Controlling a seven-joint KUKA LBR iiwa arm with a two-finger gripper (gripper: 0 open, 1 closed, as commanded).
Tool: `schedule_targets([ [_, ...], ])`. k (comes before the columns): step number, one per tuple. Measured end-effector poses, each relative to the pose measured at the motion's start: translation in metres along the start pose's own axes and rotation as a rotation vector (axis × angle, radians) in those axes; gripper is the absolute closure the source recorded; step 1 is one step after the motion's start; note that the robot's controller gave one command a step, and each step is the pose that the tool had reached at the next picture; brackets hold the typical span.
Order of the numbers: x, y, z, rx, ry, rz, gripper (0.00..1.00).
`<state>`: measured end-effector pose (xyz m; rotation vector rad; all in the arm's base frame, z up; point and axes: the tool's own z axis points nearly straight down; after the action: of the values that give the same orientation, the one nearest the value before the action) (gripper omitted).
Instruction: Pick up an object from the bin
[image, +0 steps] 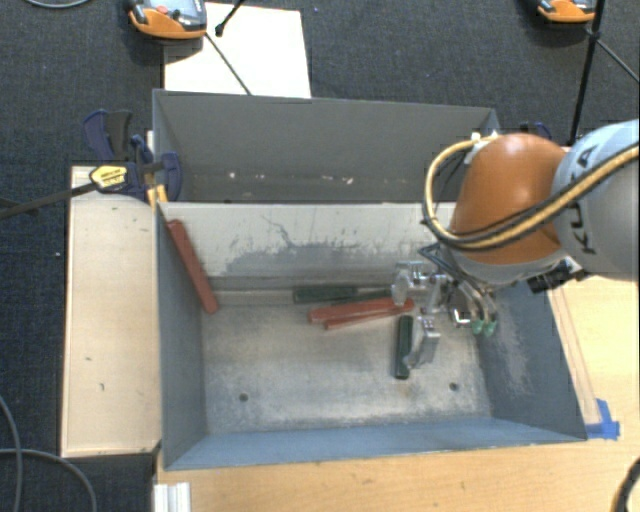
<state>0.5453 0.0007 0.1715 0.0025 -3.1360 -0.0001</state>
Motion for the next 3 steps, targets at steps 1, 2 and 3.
schedule_targets([
  [1, -0.002, 0.0, -0.004, 0.0, -0.008, 0.0, 0.0],
  [2, -0.012, 0.001, 0.019, 0.001, -0.016, -0.097, 0.0],
  [3, -0.044, -0.007, 0.089, 0.001, -0.015, -0.23, 0.0],
])
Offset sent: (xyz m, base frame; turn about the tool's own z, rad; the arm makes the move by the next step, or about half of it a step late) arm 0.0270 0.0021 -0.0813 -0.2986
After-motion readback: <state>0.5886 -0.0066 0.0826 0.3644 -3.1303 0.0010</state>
